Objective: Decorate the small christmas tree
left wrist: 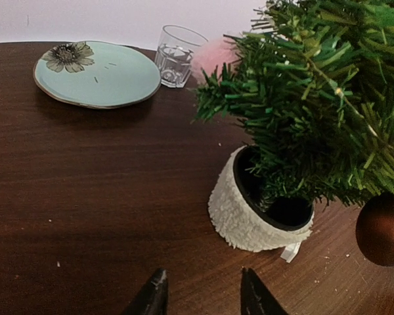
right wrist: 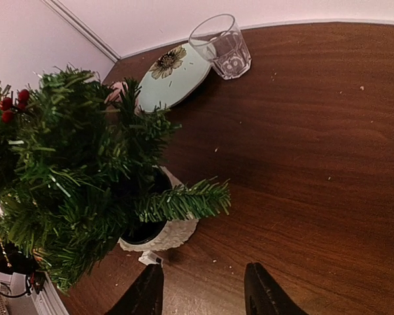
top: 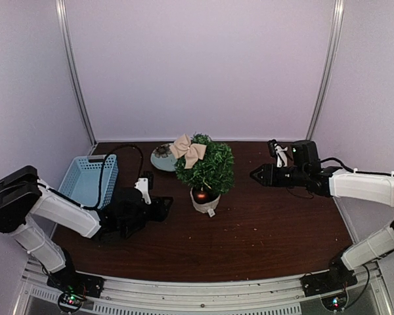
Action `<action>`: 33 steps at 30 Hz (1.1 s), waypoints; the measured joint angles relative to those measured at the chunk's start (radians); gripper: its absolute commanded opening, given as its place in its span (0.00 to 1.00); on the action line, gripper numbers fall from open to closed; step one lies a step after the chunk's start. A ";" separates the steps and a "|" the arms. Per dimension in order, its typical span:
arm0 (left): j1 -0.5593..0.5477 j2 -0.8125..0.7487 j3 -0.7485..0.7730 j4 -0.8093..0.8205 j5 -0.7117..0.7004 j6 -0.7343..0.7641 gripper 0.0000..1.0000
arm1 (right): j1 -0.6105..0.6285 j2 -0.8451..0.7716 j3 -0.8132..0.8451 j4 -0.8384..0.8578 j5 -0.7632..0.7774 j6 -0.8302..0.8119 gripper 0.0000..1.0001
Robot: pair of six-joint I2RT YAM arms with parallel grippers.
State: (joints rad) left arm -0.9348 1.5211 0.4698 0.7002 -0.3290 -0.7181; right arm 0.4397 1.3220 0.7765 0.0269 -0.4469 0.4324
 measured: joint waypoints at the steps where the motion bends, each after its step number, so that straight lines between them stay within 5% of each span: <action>1: 0.000 0.023 0.000 0.026 0.006 -0.007 0.36 | 0.000 0.018 -0.011 0.024 -0.011 0.016 0.43; 16: 0.000 0.206 0.050 0.236 0.055 -0.063 0.36 | -0.002 0.284 -0.037 0.351 -0.095 0.169 0.37; 33: 0.013 0.316 0.117 0.303 0.098 -0.098 0.35 | -0.032 0.466 -0.037 0.480 -0.097 0.257 0.26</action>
State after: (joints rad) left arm -0.9218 1.8374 0.5865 1.0027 -0.2306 -0.8162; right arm 0.4072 1.7882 0.7391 0.5068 -0.5438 0.6891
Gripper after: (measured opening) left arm 0.352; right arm 0.264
